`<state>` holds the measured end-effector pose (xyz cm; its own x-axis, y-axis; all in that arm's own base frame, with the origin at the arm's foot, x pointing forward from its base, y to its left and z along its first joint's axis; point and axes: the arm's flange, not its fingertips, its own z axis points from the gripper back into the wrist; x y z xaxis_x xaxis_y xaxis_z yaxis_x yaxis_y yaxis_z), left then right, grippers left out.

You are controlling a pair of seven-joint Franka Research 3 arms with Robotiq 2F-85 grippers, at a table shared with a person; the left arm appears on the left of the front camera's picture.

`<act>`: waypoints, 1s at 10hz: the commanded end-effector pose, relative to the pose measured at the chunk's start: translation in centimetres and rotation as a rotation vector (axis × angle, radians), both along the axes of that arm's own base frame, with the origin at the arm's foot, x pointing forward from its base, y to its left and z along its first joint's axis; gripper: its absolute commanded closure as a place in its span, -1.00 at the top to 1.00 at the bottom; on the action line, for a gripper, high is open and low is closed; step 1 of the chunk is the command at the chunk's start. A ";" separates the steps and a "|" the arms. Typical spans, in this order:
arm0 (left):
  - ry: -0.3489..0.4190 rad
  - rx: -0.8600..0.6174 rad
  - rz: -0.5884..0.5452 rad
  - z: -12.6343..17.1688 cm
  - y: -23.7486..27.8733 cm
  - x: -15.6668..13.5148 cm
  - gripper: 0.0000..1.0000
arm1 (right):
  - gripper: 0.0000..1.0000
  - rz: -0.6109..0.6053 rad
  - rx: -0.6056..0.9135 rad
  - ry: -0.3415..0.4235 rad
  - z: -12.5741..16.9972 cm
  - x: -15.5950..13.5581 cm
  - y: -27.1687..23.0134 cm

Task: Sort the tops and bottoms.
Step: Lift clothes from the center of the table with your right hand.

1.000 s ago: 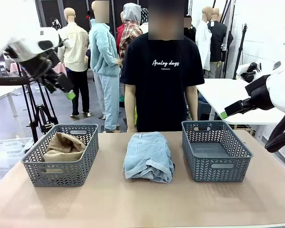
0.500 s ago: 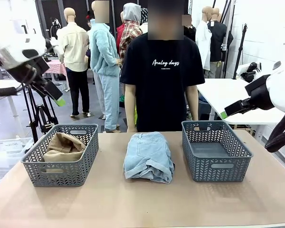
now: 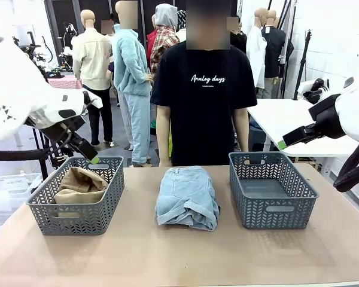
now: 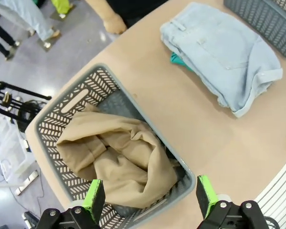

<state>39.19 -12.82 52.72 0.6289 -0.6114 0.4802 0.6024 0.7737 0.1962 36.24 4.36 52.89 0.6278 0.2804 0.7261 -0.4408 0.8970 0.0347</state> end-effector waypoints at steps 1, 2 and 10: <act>-0.029 -0.047 -0.010 0.2 -0.4 -0.3 1.00 | 1.00 -0.003 0.004 0.010 -0.2 0.1 0.1; -0.041 -0.068 0.014 1.2 0.0 -0.4 1.00 | 1.00 -0.003 0.004 0.010 -0.2 0.1 0.1; -0.016 -0.021 0.002 0.3 -0.3 0.0 1.00 | 1.00 0.272 -0.263 0.054 6.3 6.7 13.3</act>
<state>39.28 -13.30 53.07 0.6317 -0.5861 0.5074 0.5869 0.7892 0.1809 38.91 16.57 58.16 0.5403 0.5617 0.6266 -0.6397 0.7579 -0.1278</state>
